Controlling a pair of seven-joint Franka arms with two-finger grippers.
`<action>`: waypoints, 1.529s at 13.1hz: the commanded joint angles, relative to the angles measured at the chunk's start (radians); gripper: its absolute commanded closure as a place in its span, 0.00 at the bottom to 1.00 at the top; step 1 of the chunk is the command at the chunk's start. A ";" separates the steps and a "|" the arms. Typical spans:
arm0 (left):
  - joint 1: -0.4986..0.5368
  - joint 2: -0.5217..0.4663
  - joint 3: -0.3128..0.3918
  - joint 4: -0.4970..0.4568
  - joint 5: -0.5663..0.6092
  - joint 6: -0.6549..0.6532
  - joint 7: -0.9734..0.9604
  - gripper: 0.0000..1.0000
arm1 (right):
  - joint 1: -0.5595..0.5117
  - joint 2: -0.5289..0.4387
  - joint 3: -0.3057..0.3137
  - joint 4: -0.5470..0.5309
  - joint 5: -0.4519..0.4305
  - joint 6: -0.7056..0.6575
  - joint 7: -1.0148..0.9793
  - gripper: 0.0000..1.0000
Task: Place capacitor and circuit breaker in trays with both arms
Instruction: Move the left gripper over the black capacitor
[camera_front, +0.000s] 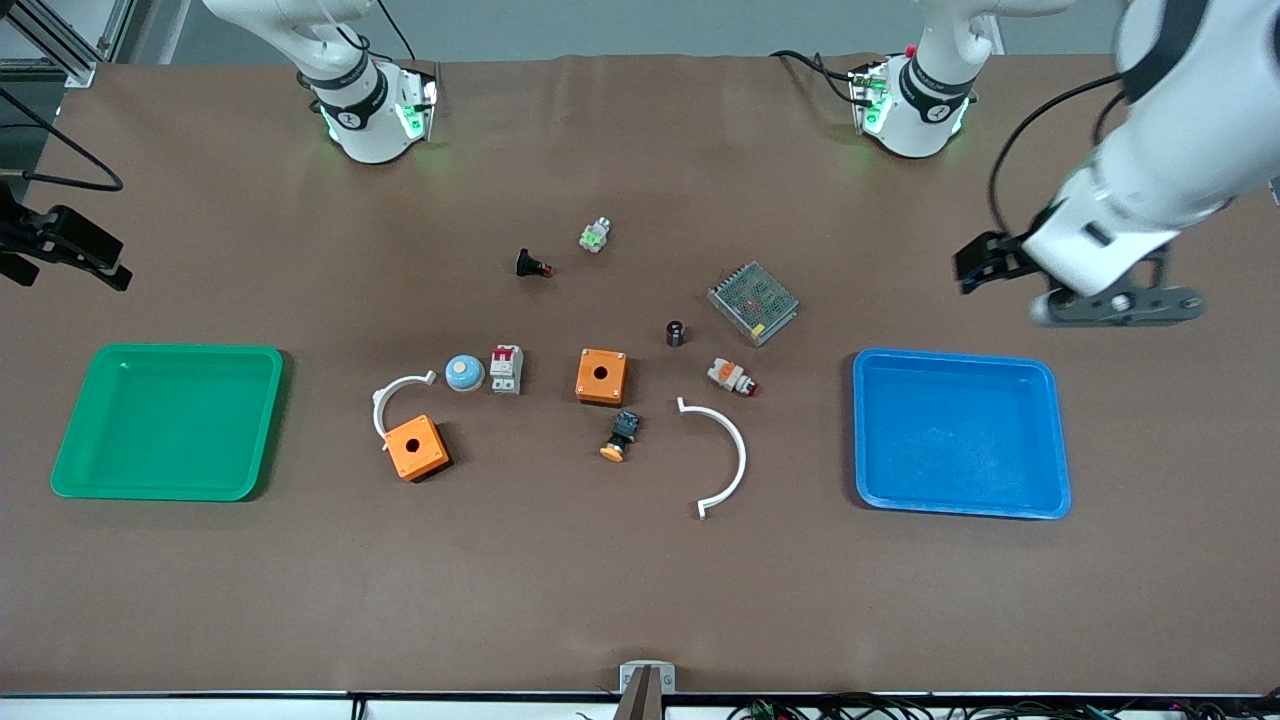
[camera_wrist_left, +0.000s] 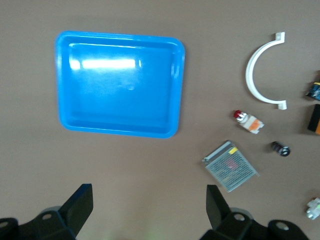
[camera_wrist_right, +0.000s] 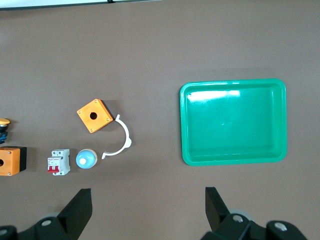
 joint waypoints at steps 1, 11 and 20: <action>-0.004 0.058 -0.079 -0.015 0.008 0.079 -0.143 0.00 | -0.013 0.014 0.010 0.024 -0.003 -0.010 -0.005 0.00; -0.297 0.340 -0.113 -0.126 0.023 0.479 -0.778 0.03 | -0.013 0.016 0.010 0.023 -0.002 -0.011 -0.005 0.00; -0.391 0.506 -0.104 -0.195 0.023 0.685 -0.917 0.22 | 0.011 0.016 0.014 0.018 0.001 -0.027 0.001 0.00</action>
